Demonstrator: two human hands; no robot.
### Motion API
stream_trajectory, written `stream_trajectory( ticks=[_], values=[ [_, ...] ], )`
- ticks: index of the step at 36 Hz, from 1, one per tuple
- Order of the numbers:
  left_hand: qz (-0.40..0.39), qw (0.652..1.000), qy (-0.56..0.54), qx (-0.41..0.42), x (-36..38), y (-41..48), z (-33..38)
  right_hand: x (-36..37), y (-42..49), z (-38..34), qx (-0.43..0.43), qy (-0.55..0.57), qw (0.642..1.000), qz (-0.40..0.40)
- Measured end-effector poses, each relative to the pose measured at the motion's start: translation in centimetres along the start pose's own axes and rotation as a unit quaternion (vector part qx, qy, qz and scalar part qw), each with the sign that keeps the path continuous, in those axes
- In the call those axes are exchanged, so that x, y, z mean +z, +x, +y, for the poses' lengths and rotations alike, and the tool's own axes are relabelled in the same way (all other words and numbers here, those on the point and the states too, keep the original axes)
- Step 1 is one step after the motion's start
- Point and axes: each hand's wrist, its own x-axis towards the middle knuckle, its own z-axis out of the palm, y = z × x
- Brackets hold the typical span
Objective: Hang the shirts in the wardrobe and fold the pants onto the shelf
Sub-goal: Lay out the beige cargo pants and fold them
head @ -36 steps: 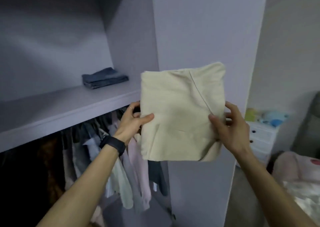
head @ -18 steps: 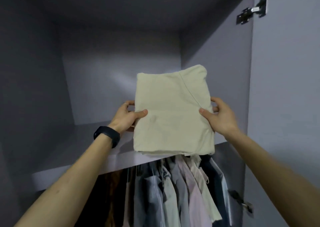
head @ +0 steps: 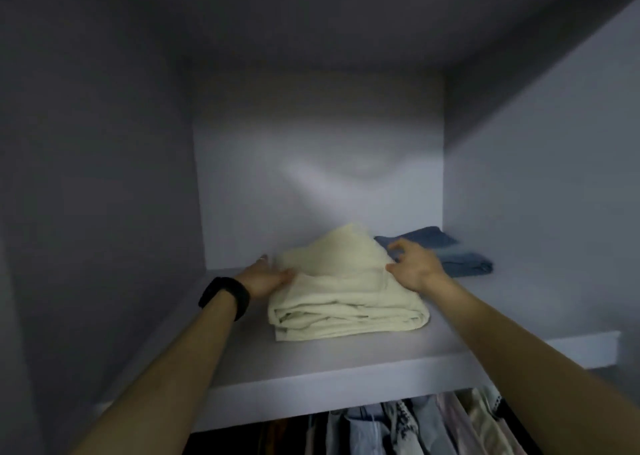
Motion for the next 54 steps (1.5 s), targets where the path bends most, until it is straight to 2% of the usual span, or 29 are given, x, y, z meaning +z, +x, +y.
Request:
stream_trajectory(
  ticks=[2, 5, 8, 10, 14, 24, 29, 35, 37, 39, 41, 42, 44, 47, 50, 54],
  values=[
    [0.004, 0.998, 0.04, 0.054, -0.1, -0.6, 0.4, 0.9, -0.5, -0.4, -0.03, -0.019, 0.999, 0.017],
    [-0.014, 0.986, 0.092, 0.138, 1.2, -2.4, 1.6, 2.0, -2.3, -1.1, -0.127, 0.0, 0.991, 0.048],
    [-0.04, 0.947, 0.252, 0.196, 3.9, -3.9, 1.8, 3.5, -4.5, -1.3, -0.174, -0.107, 0.979, -0.024],
    [-0.06, 0.912, 0.364, 0.177, 5.5, -4.3, 0.9, 4.7, -5.9, -0.9, -0.157, -0.184, 0.966, -0.092],
    [-0.053, 0.882, 0.44, 0.162, 7.6, -3.6, -1.6, 5.7, -6.6, 0.0, -0.146, -0.25, 0.948, -0.132],
    [-0.033, 0.878, 0.469, 0.092, 8.9, 4.6, -1.4, 7.0, 0.9, -0.3, -0.083, -0.227, 0.949, -0.203],
    [-0.053, 0.879, 0.467, 0.084, 9.1, 7.2, -0.5, 7.0, 2.9, 0.1, -0.051, -0.221, 0.951, -0.212],
    [-0.089, 0.88, 0.459, 0.081, 8.7, 7.4, 0.6, 6.2, 3.7, -0.2, -0.053, -0.22, 0.946, -0.232],
    [-0.131, 0.896, 0.416, 0.082, 8.0, 7.3, 1.5, 5.8, 3.9, -0.4, -0.053, -0.216, 0.942, -0.253],
    [-0.149, 0.943, 0.281, 0.095, 7.0, 7.2, 2.7, 5.3, 4.5, -0.8, -0.062, -0.202, 0.944, -0.253],
    [-0.09, 0.982, 0.137, 0.097, 6.1, 7.9, 3.6, 4.8, 5.4, -1.4, -0.068, -0.159, 0.962, -0.21],
    [-0.043, 0.987, 0.119, 0.102, 5.7, 8.6, 3.9, 4.8, 6.1, -1.5, -0.077, -0.147, 0.969, -0.181],
    [0.015, 0.973, 0.213, 0.091, 5.7, 9.9, 4.4, 5.2, 7.0, -1.4, -0.079, -0.146, 0.973, -0.158],
    [0.013, 0.941, 0.331, 0.065, 7.7, 11.2, 3.1, 7.0, 7.1, 0.0, -0.066, -0.191, 0.96, -0.193],
    [0.026, 0.935, 0.347, 0.064, 10.1, 11.1, -0.3, 8.5, 7.4, 1.4, -0.062, -0.211, 0.954, -0.204],
    [0.033, 0.938, 0.341, 0.056, 10.4, 11.1, -0.9, 8.2, 8.1, 1.9, -0.052, -0.233, 0.946, -0.221]
  ],
)
